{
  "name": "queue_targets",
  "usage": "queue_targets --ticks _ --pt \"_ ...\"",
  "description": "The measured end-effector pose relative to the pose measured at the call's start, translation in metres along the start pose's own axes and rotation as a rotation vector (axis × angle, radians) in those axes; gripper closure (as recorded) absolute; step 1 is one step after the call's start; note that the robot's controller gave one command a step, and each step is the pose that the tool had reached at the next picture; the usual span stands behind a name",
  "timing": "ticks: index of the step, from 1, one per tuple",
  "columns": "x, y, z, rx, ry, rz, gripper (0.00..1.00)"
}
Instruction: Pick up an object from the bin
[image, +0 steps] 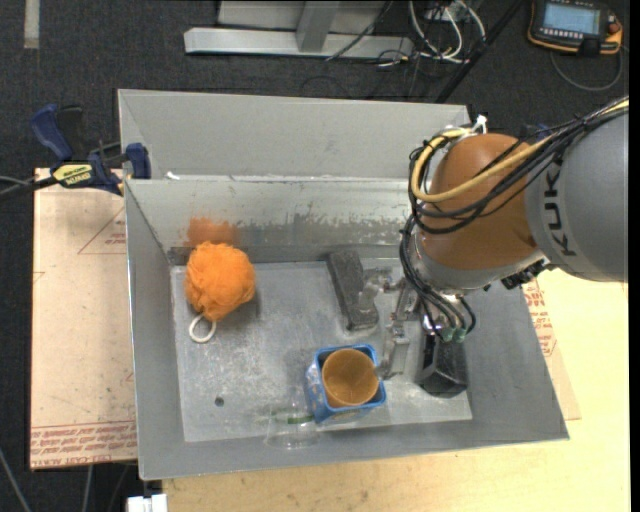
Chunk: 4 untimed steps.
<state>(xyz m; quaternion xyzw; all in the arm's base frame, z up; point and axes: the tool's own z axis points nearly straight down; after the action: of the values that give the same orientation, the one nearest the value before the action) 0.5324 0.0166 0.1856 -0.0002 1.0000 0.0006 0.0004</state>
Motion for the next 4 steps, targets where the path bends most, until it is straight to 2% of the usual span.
queue_targets --ticks 1,2,3,4 --pt "-0.01 0.012 0.046 -0.001 -0.001 -0.184 0.0" --pt "-0.001 0.016 0.074 -0.002 0.007 -0.306 0.0" --pt "-0.024 0.021 0.051 -0.002 -0.002 -0.187 0.0" --pt "0.021 0.003 0.089 -0.003 -0.001 -0.341 0.0"
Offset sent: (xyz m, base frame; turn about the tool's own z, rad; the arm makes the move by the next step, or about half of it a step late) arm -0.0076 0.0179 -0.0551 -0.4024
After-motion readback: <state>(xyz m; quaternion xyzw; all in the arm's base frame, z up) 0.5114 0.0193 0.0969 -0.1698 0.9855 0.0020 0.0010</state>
